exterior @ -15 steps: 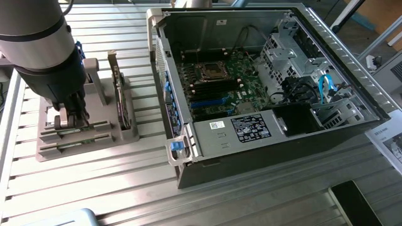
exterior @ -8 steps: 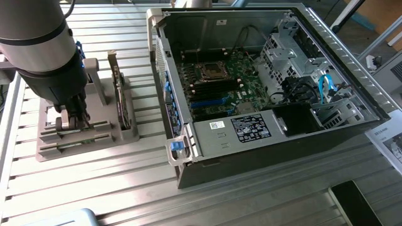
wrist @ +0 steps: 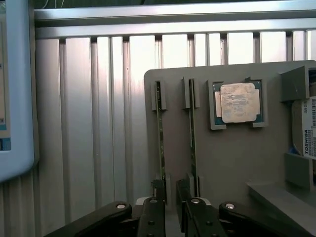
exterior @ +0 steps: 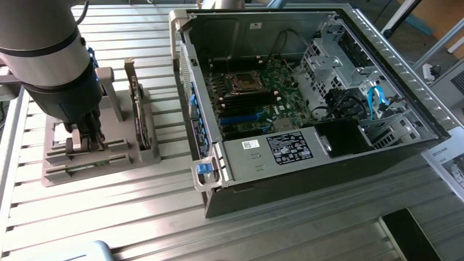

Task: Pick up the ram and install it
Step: 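Pick up the ram and move it above insertion slot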

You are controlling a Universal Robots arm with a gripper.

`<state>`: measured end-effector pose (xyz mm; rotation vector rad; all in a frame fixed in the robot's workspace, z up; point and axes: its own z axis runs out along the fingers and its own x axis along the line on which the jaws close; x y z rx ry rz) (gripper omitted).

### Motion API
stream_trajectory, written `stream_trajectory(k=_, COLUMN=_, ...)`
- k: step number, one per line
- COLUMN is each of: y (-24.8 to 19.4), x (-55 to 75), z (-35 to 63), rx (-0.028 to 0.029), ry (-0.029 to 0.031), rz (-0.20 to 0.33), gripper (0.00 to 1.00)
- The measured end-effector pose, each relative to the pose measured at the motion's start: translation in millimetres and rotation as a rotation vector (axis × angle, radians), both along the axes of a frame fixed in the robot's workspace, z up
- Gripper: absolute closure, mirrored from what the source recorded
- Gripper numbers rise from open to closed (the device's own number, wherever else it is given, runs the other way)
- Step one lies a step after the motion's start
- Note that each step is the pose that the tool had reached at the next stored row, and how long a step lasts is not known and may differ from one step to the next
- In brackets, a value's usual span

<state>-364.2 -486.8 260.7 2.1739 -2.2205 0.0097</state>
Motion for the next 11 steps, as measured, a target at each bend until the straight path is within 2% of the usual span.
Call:
stream_trajectory(k=4, y=0.0, x=0.0, z=-3.2, rx=-0.0067, ry=0.0, rz=0.0, gripper=0.76)
stream_trajectory(k=7, y=0.0, x=0.0, z=-7.7, rx=-0.0158, ry=0.0, rz=0.0, gripper=0.76)
stream_trajectory(k=11, y=0.0, x=0.0, z=-7.9, rx=-0.0163, ry=0.0, rz=0.0, gripper=0.76)
